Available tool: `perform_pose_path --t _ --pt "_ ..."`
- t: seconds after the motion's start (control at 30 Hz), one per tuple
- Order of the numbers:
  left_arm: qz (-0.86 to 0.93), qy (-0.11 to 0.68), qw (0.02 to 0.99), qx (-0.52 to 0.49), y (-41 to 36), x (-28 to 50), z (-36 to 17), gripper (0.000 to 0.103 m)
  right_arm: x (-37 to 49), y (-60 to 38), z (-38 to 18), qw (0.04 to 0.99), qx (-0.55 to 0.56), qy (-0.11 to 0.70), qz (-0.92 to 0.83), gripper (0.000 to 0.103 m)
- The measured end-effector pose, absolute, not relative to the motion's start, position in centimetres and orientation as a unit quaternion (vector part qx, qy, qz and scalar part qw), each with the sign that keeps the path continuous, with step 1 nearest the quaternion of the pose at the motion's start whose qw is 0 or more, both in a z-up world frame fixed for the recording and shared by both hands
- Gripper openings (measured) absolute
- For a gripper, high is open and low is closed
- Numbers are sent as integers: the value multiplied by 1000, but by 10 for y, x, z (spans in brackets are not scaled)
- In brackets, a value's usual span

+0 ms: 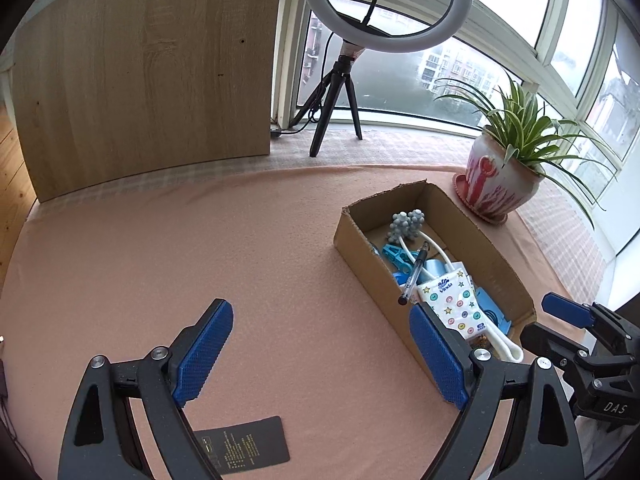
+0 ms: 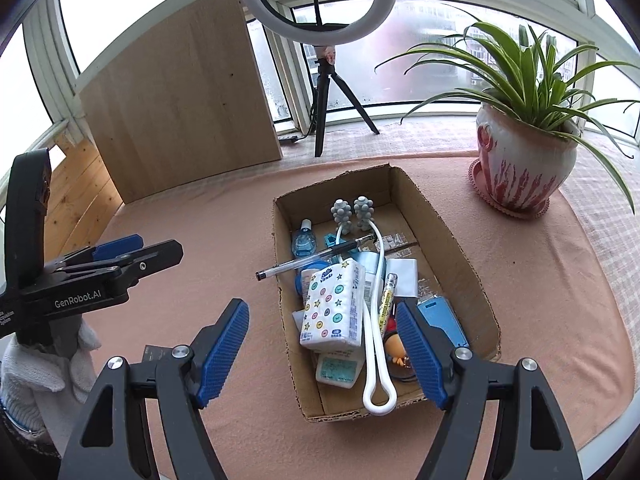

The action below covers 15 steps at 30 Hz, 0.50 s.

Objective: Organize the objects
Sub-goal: 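Move the left tool back to the black printed card on the table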

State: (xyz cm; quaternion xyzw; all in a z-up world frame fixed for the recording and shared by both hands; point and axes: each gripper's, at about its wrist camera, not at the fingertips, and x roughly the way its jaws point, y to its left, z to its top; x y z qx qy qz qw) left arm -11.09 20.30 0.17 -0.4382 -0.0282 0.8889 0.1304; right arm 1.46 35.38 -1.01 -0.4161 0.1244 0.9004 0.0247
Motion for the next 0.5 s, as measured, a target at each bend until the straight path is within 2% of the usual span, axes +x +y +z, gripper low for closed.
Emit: perform_pose_path --t 0.5 --pt "879 -39 80 -469 133 -45 -13 92 53 301 -6 -12 -431 88 898 73"
